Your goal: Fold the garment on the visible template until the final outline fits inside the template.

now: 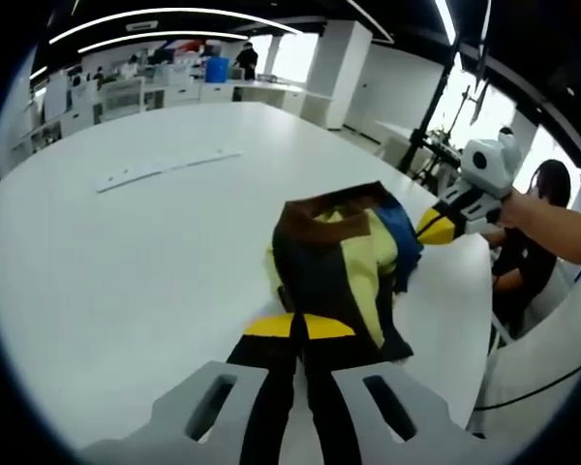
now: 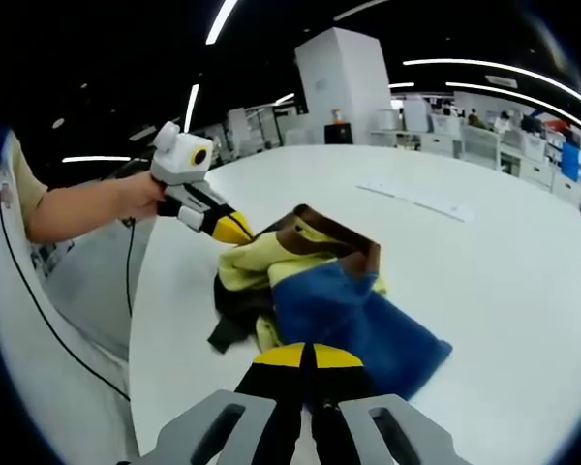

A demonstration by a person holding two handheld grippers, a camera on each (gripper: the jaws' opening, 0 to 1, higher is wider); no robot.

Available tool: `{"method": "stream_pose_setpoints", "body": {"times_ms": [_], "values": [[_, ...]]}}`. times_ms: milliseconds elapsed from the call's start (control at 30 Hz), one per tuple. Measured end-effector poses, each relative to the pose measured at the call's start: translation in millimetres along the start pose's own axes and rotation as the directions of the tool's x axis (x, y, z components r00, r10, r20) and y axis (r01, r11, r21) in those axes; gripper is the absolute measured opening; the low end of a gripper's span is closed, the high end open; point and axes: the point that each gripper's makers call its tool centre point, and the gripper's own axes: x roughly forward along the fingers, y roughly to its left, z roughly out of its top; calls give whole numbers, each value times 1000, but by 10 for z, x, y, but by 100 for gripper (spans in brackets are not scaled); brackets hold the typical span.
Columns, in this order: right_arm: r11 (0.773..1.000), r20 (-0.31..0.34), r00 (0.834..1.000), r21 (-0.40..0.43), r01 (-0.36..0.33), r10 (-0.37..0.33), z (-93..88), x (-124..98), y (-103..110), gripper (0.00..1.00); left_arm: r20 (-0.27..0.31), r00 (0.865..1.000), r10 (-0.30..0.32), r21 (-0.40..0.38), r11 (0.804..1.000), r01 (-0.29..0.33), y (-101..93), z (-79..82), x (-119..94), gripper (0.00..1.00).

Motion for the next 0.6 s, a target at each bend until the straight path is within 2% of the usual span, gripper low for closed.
{"method": "stream_pose_setpoints", "body": {"times_ms": [600], "values": [[1000,38,999,-11,26,-26,99,-126,-44,0,29,1000,13,24,1000,-13,-34,53,-113,0]]}}
